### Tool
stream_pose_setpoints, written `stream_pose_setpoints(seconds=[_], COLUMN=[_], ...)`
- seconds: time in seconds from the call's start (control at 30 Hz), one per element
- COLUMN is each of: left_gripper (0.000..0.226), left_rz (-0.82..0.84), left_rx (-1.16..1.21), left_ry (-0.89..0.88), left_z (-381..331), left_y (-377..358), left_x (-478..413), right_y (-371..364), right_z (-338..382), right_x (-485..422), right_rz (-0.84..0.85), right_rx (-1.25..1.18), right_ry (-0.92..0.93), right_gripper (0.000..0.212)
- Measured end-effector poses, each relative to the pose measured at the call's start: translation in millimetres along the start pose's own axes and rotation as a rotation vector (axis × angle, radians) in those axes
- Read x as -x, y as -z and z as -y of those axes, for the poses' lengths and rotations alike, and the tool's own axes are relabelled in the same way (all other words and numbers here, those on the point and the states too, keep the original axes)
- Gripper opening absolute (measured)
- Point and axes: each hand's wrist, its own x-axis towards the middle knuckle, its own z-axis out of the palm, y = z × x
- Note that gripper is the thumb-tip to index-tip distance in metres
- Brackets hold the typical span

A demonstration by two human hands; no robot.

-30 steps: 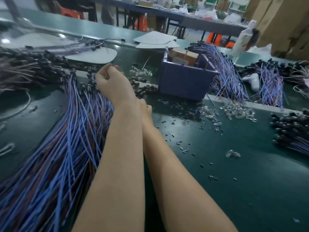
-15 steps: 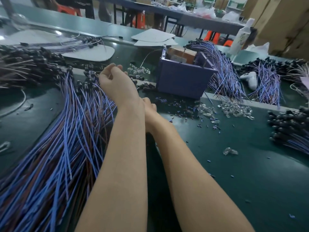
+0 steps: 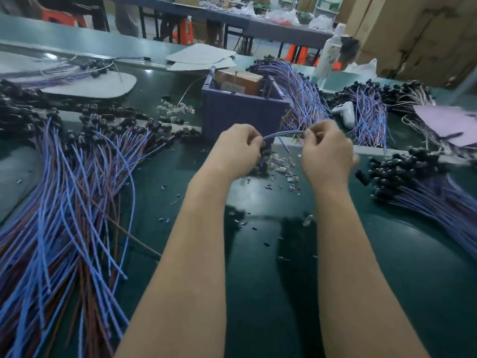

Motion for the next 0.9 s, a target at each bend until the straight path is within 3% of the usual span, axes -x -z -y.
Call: stream_pose_setpoints(seconds=[0.1,0.23,0.3,0.4,0.57,0.73,0.9], left_gripper=[0.022,0.019,0.017,0.013,0.015,0.018,0.015], left_rz=[0.029,0.055,0.059,0.033,-0.057,-0.078,-0.157], left_rx=[-0.046,-0.088,-0.125,-0.17,-0.175,-0.136,-0.073], left_ry=[-0.007,-0.066,-0.075,0.005,0.145,0.056,0.08], left_z=[-3,-13,-11,1,16,9,18], left_y=[-21,-46,-51,-48,-36,-44,-38], left_x=[-3,-6,-7,-7,-8,-7,-6], right_y=[5,-5,-7,-11,-13,-29,-24], right_z=[-21,-20,-20,-33,-46,-26,-31], right_x=[1,7,5,2,1,14,12], right_rz=[-0.001,0.275,0.333,0.293,0.038,0.299,0.277], right_rx=[0.084,0.011,0.024,0.054,0.07,0.088,-0.088], right_ry=[-0.094,0.157,0.179,0.081,-0.138,0.136,0.133], right_gripper=[0.021,0.027,0.025,0.02,0.022,0.028,0.021])
